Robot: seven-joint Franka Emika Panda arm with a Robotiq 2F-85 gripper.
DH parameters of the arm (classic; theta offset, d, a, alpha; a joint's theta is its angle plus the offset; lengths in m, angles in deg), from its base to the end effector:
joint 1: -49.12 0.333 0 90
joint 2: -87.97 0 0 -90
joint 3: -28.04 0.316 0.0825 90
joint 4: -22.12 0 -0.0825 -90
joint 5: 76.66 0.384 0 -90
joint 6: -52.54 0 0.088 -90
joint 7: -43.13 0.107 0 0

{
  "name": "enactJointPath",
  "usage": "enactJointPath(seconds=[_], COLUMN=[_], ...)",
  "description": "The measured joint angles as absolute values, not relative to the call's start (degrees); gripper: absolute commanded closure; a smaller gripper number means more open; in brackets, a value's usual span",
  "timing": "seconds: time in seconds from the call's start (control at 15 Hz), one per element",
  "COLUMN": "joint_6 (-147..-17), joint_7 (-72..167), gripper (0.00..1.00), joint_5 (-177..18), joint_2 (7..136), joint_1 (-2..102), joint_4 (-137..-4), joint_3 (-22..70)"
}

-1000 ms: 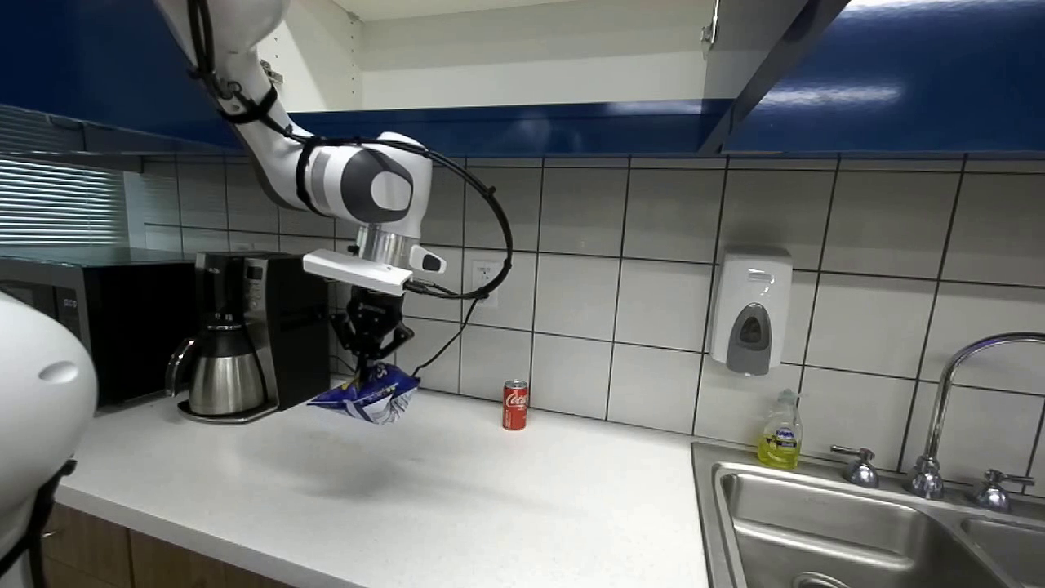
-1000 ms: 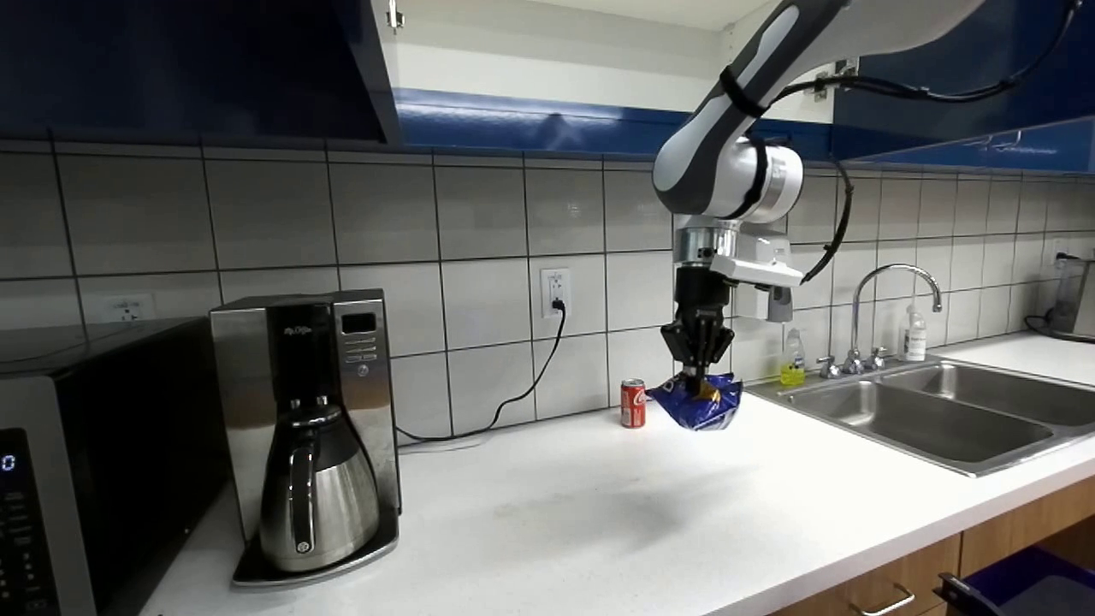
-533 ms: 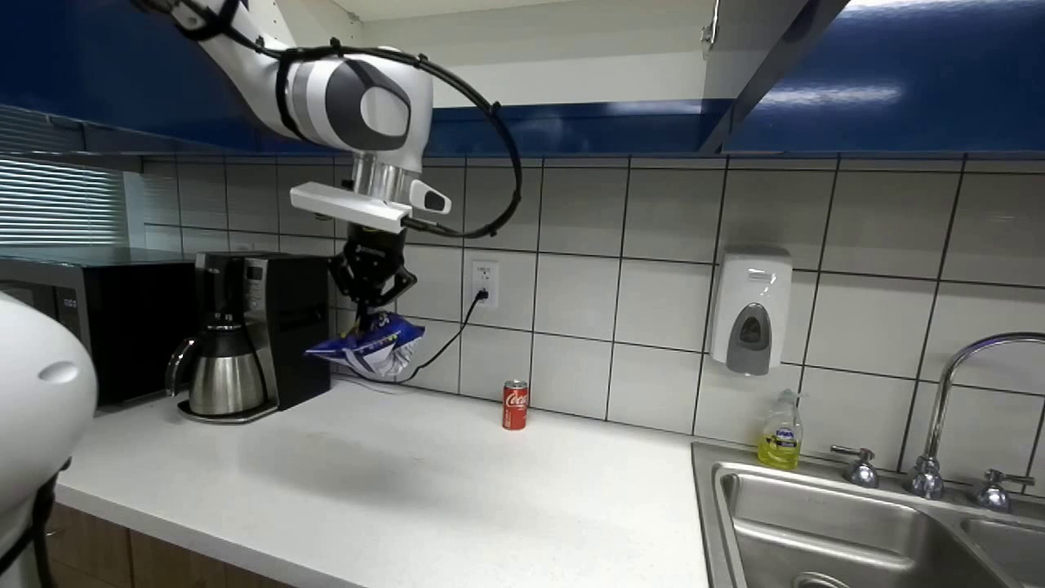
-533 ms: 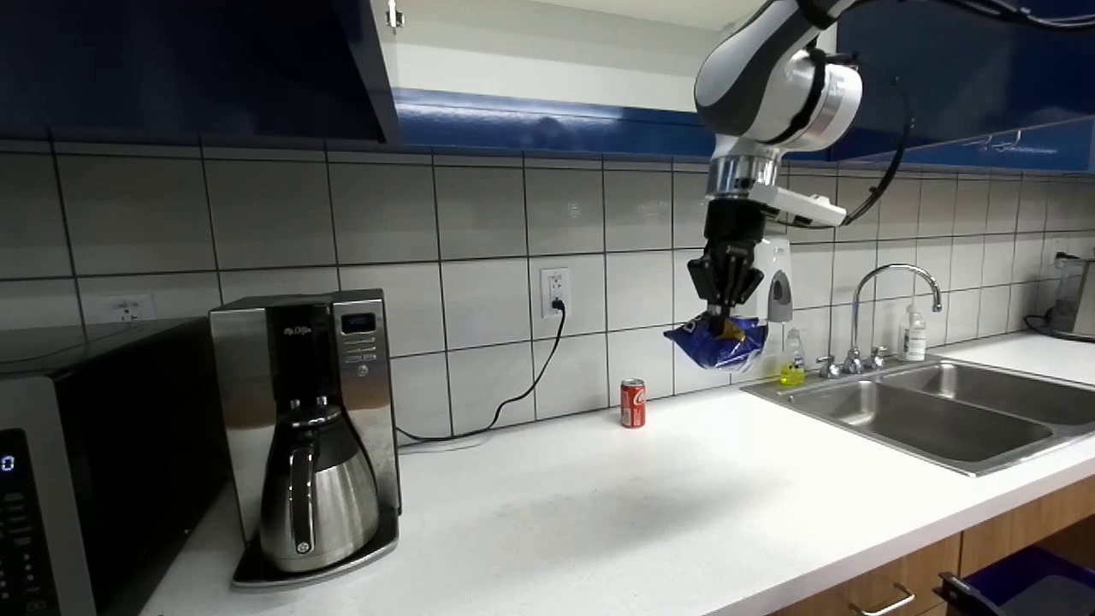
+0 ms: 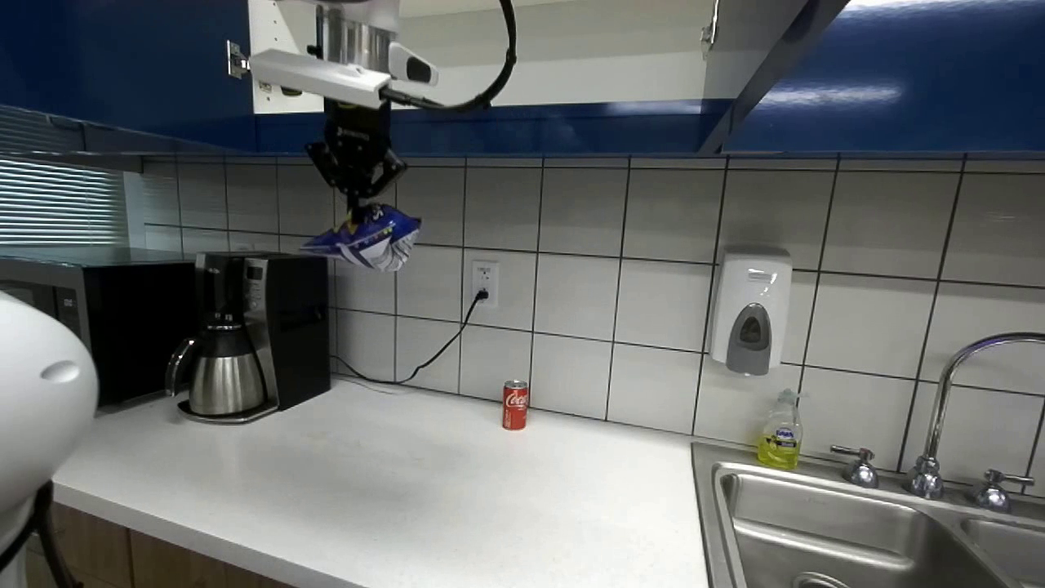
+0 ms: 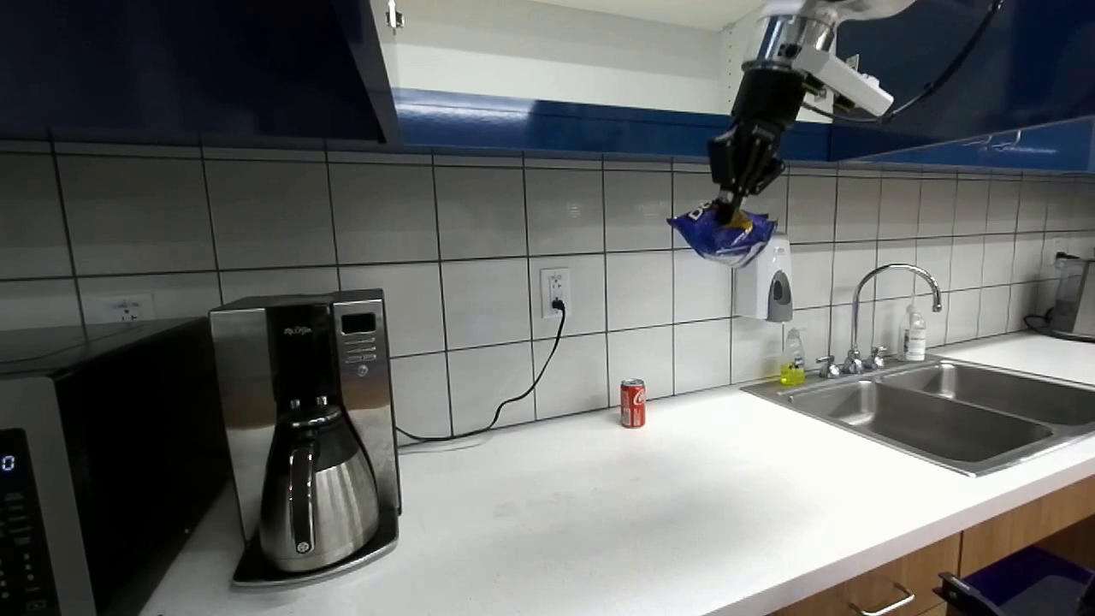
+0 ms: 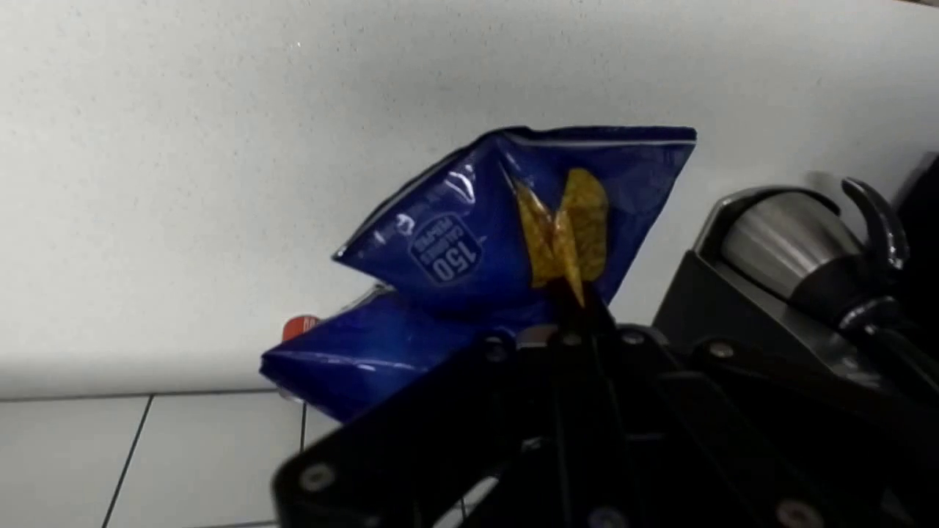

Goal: Put the blue packet in the cabinet

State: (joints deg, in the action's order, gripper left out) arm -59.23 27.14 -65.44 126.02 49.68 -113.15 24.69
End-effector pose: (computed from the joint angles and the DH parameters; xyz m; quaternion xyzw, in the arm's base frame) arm 0.3738 -0.0097 0.5861 -0.9814 -0.0928 -0.1413 0.0914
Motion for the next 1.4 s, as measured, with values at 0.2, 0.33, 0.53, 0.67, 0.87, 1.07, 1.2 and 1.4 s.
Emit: enactJointPath(seconds=[0.2, 0.33, 0.53, 0.67, 0.87, 1.07, 1.2, 1.4], joint_6=[-59.0, -59.0, -59.6, -61.0, -64.6, -67.6, -69.6, -72.2], joint_7=[28.6, 29.9, 31.8, 32.1, 32.1, 32.2, 32.7, 33.6], gripper=[1.00, 1.00, 1.00, 1.00, 1.00, 1.00, 1.00, 1.00], joint_5=[-64.0, -62.8, -61.6, -60.0, -57.9, -57.3, -57.3, -57.3], joint_2=[128.6, 129.2, 129.3, 129.2, 128.6, 127.1, 125.4, 122.0], joint_1=[50.7, 51.3, 52.2, 52.8, 54.1, 55.1, 55.3, 55.3], joint_4=[-109.1, -106.2, -101.9, -99.3, -96.3, -93.9, -92.3, -89.2], joint_3=[24.2, 24.2, 24.2, 24.2, 24.2, 24.2, 24.2, 24.2])
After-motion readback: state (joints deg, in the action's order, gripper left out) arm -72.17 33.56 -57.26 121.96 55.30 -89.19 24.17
